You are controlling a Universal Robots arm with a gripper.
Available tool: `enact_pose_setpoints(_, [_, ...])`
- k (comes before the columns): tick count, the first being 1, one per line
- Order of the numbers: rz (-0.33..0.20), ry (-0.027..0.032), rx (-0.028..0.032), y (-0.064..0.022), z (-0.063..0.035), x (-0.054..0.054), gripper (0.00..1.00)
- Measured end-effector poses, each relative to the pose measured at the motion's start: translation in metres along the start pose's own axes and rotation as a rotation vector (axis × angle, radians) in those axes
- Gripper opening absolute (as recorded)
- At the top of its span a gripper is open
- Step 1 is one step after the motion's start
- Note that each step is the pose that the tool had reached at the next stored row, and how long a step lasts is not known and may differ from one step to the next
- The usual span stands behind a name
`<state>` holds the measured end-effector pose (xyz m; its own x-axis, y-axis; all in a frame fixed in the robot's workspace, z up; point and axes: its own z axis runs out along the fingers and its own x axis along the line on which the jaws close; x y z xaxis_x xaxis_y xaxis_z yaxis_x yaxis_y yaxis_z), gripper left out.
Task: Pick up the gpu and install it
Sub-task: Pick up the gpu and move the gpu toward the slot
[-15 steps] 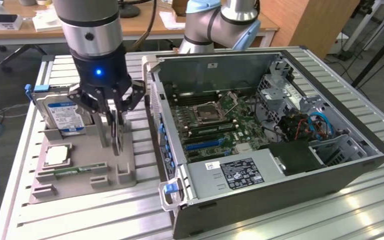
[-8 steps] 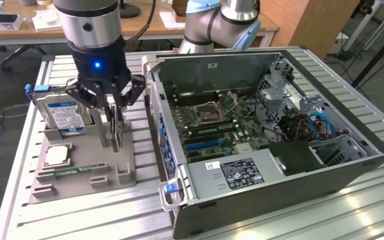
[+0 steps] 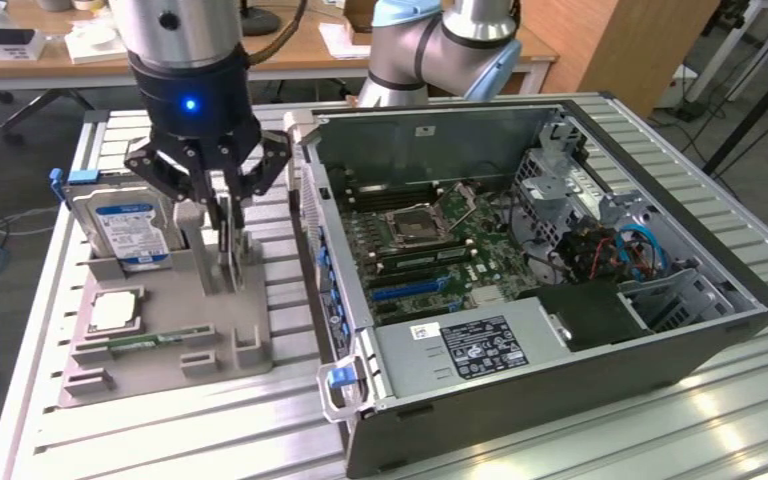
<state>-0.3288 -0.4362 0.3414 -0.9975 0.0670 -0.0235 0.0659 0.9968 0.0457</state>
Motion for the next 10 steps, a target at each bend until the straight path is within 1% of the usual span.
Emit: enact_pose_setpoints(10, [0.000, 0.0000, 0.0000, 0.0012, -0.0235, -0.002, 0.26])
